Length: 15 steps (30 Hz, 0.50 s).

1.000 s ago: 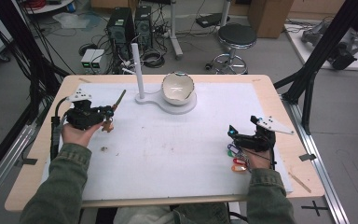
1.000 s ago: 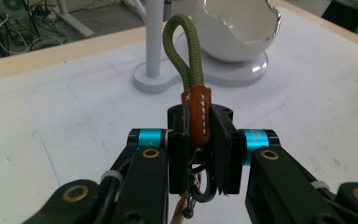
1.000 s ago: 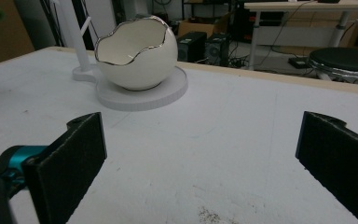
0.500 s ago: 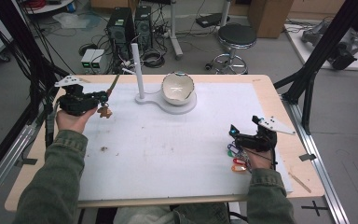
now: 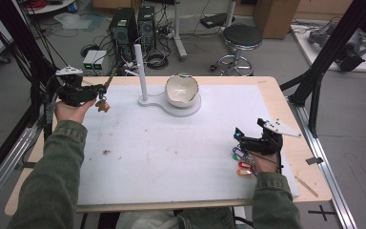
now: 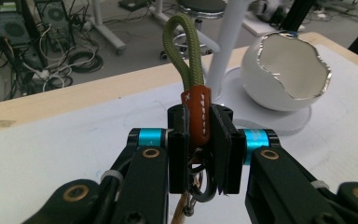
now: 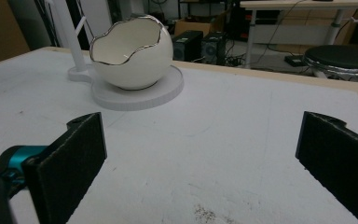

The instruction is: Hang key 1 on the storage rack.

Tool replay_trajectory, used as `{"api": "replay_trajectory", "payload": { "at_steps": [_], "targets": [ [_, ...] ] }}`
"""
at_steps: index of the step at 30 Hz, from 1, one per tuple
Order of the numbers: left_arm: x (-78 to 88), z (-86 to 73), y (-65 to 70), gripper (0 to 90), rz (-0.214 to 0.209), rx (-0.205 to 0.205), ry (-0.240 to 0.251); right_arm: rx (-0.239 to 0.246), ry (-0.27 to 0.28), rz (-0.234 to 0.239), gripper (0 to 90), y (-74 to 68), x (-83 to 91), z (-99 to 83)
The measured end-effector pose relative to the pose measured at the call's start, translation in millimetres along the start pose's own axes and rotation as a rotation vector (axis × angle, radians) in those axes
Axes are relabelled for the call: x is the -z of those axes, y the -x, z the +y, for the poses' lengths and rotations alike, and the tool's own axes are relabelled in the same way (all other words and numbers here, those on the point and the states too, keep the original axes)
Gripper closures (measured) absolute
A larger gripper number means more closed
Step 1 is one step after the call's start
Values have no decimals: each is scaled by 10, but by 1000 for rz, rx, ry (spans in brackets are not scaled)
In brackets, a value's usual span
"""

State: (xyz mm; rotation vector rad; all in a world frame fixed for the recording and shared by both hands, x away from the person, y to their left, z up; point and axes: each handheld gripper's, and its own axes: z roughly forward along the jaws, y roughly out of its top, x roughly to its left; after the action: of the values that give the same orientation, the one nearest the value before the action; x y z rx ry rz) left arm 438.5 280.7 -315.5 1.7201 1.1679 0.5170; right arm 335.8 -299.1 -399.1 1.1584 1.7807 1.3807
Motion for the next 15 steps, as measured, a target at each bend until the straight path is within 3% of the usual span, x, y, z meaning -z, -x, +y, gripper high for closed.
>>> {"api": "replay_trajectory", "payload": {
  "at_steps": [4,7,15],
  "targets": [
    [-68,88,-13,773,2,-14,-17,-7,-3,2,8,-3,5,0],
    [-128,146,15,774,-20,-8,-17,-4,-5,6,8,-4,3,-1],
    [-293,169,184,773,26,-66,-54,2,-3,1,8,-7,9,1]
  ]
}}
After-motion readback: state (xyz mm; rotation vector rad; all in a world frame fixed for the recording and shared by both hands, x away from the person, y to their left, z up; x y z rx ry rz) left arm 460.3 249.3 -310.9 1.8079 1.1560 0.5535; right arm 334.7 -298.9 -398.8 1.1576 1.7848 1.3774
